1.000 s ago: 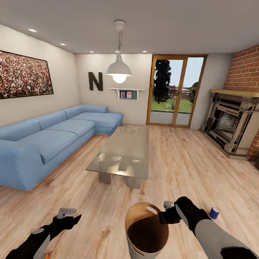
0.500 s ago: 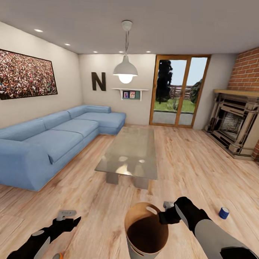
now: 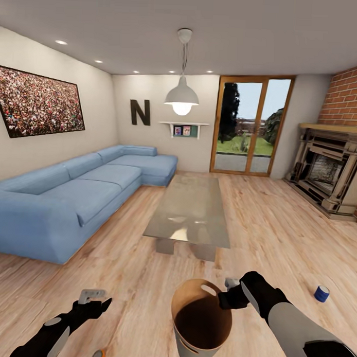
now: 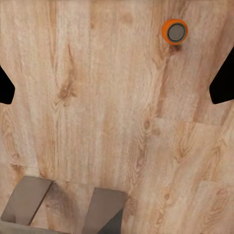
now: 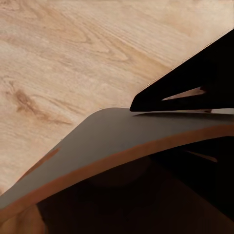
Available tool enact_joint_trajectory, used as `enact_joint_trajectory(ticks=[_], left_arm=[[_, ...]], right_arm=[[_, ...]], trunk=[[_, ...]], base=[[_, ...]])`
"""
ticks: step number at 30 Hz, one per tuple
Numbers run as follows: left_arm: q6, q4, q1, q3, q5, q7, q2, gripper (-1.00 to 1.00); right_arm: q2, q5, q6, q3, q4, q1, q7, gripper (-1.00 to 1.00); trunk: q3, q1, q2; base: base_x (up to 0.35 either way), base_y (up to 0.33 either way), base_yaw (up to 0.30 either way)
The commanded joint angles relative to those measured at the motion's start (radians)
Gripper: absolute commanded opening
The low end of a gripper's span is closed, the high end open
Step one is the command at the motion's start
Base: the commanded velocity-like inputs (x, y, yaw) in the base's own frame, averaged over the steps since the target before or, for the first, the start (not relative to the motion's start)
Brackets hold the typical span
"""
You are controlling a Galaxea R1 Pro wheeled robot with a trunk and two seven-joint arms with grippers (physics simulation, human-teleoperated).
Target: Put the three can of soda from the living room inside the tash can in the kitchen.
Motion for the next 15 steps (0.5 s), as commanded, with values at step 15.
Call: enact_joint_trajectory(ticks=[15], left_arm=[[-0.017, -0.005, 0.000, -0.006, -0.004, -0.001, -0.003, 1.00]], right_arm=[[0.005, -0.020, 0.004, -0.005, -0.001, 0.000, 0.006, -1.00]], trunk=[[0.000, 0.000, 0.000]], base=[[0.003, 0.191, 0.000]])
